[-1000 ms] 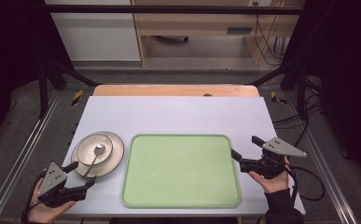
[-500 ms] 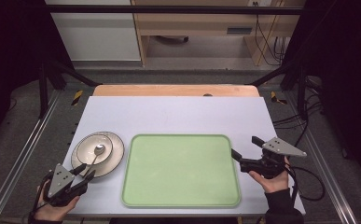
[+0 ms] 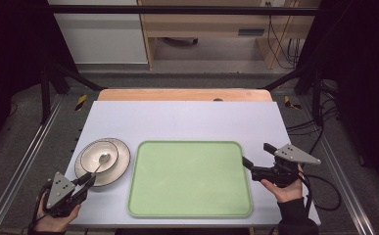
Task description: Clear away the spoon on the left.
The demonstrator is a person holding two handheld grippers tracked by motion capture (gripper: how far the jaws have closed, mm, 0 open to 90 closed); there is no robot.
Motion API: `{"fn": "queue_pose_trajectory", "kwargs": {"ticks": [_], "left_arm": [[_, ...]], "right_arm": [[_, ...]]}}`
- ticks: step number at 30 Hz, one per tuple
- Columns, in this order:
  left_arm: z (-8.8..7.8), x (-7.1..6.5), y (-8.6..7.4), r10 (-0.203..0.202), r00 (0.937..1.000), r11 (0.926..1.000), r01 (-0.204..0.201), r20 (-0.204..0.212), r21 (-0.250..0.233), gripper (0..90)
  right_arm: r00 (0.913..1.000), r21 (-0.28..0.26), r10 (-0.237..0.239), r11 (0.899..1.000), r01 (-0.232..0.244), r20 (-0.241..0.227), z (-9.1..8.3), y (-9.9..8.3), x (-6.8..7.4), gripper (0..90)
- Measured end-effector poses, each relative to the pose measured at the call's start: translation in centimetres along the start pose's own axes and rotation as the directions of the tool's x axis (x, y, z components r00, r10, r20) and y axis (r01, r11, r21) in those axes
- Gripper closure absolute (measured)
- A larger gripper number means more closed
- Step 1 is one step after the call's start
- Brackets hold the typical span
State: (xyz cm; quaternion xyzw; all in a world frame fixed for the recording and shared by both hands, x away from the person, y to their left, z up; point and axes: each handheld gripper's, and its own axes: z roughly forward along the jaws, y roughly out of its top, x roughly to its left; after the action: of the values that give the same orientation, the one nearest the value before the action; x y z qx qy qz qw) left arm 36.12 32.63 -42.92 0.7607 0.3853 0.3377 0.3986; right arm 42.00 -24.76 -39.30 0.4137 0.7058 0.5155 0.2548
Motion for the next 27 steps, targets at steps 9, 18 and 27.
{"fn": "queue_pose_trajectory", "kwargs": {"ticks": [9, 18, 27], "left_arm": [[-0.04, -0.17, 0.21, -0.016, 0.9997, 0.9998, 0.016, -0.018, -0.014, 81.6], [-0.26, -0.01, 0.24, -0.046, 0.9981, 0.9988, 0.045, -0.040, -0.017, 86.2], [-0.38, 0.28, 0.20, -0.096, 0.9945, 0.9952, 0.095, -0.041, -0.022, 87.7]], "right_arm": [[1.0000, 0.005, -0.003, 1.000, 0.003, -0.003, 0.14, -0.03, 0.07, 8.5], [1.0000, 0.005, -0.002, 1.000, 0.002, -0.002, 0.13, -0.03, 0.03, 8.4], [1.0000, 0.004, 0.005, 1.000, -0.005, -0.002, 0.09, -0.03, -0.03, 8.3]]}}
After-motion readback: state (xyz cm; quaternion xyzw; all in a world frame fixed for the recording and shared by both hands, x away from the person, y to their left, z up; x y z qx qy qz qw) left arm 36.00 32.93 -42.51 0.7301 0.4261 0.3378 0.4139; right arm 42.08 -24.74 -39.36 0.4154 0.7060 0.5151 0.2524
